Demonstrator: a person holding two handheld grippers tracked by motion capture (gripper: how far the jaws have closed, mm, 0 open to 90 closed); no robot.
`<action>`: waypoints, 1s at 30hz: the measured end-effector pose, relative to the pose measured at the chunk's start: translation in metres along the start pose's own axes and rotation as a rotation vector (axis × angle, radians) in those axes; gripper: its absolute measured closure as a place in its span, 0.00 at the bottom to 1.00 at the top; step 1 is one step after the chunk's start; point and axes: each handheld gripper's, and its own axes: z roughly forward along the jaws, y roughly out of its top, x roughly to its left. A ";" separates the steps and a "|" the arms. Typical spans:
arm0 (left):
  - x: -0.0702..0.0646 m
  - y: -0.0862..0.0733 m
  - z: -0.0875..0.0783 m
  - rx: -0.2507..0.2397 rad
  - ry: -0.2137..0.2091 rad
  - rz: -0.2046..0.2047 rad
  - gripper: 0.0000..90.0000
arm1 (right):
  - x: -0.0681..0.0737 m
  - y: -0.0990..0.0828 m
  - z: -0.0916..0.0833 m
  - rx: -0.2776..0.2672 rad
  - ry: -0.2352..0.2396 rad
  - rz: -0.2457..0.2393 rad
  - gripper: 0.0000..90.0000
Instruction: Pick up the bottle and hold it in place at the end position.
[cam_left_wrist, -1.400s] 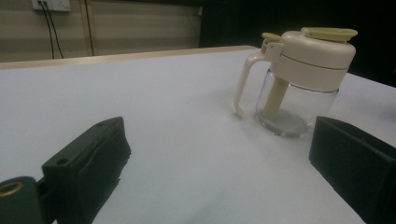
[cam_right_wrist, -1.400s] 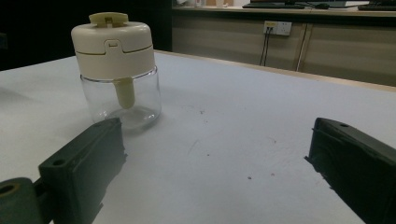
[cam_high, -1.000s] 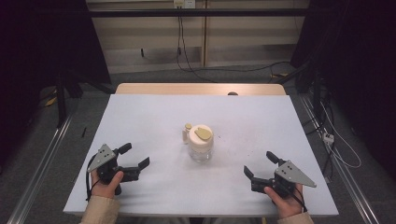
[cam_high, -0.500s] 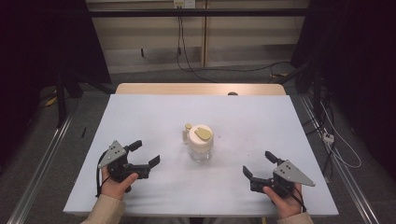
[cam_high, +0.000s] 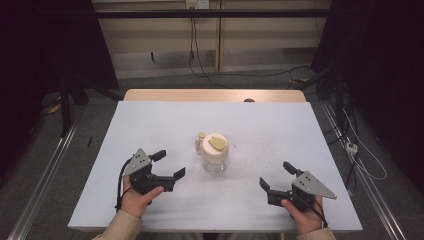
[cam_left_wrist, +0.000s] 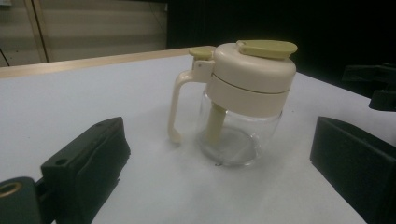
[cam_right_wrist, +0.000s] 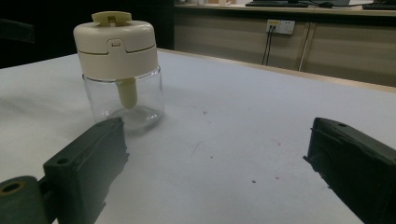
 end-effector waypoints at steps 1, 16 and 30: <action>-0.001 0.000 0.002 0.007 -0.004 0.000 0.04 | 0.000 0.000 0.000 0.000 0.000 0.000 0.04; -0.013 0.002 0.027 0.054 -0.031 0.002 0.04 | 0.002 0.001 0.002 -0.002 -0.002 -0.003 0.04; -0.025 0.002 0.051 0.079 -0.070 0.010 0.05 | 0.004 0.001 0.002 -0.007 0.012 -0.002 0.05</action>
